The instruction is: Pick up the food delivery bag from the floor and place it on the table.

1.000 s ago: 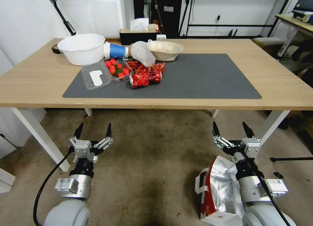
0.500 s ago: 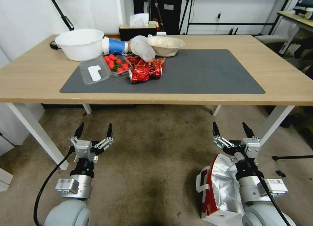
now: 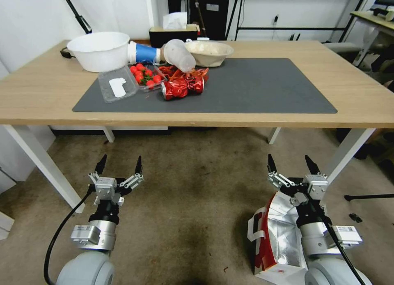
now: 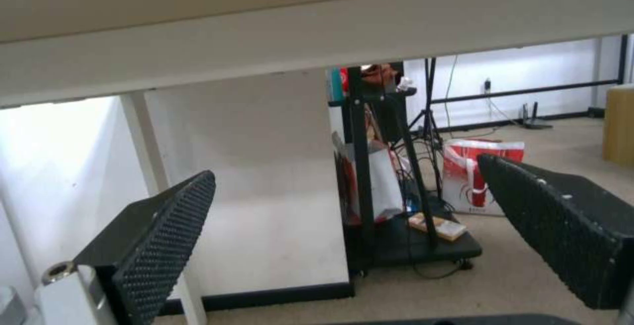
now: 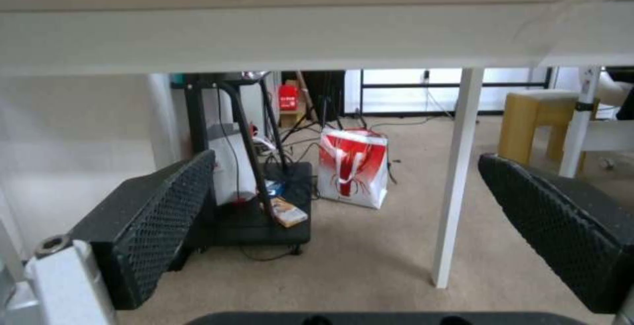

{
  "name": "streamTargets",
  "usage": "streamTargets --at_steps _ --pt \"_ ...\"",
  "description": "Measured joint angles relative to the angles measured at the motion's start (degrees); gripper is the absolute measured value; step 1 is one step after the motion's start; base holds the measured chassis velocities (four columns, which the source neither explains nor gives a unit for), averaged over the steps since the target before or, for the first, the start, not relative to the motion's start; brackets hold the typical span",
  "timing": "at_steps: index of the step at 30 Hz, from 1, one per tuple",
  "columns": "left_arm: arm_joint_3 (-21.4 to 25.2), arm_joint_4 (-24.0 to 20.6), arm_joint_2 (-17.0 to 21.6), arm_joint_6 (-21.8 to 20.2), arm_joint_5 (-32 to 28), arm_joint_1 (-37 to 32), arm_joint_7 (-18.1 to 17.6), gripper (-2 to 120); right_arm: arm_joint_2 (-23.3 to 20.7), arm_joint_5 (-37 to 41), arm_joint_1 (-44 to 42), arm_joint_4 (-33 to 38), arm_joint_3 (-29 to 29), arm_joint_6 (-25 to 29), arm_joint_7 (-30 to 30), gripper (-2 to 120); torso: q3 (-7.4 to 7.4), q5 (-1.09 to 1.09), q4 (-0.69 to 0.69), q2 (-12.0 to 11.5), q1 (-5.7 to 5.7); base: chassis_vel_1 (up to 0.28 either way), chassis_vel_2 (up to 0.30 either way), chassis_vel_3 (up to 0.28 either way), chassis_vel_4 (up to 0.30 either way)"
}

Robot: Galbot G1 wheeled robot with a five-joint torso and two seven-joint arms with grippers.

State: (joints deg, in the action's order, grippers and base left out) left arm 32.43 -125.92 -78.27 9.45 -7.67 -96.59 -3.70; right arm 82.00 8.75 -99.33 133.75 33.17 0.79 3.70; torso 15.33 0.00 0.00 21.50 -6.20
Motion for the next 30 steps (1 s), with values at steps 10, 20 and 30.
streamTargets --at_steps 10,20,30 --pt "-0.2 0.0 -0.1 0.0 0.3 -0.1 0.1 99 0.0 -0.1 0.1 -0.2 -0.1 0.2 -0.1 100 -1.55 0.00 0.00 -2.3 0.80 0.000 0.000 0.000 0.000" --pt "-0.4 0.0 -0.3 0.1 0.8 -0.2 0.1 99 0.2 0.0 0.1 -0.4 -0.1 0.6 0.0 100 -3.08 0.00 0.00 -4.6 1.55 0.000 0.000 0.000 0.000" --pt "-0.3 -0.1 -0.4 0.2 1.0 -0.3 0.1 99 0.1 0.2 0.1 -0.4 -0.1 0.6 -0.1 100 -4.72 0.00 0.00 -6.8 2.07 0.000 0.000 0.000 0.000"
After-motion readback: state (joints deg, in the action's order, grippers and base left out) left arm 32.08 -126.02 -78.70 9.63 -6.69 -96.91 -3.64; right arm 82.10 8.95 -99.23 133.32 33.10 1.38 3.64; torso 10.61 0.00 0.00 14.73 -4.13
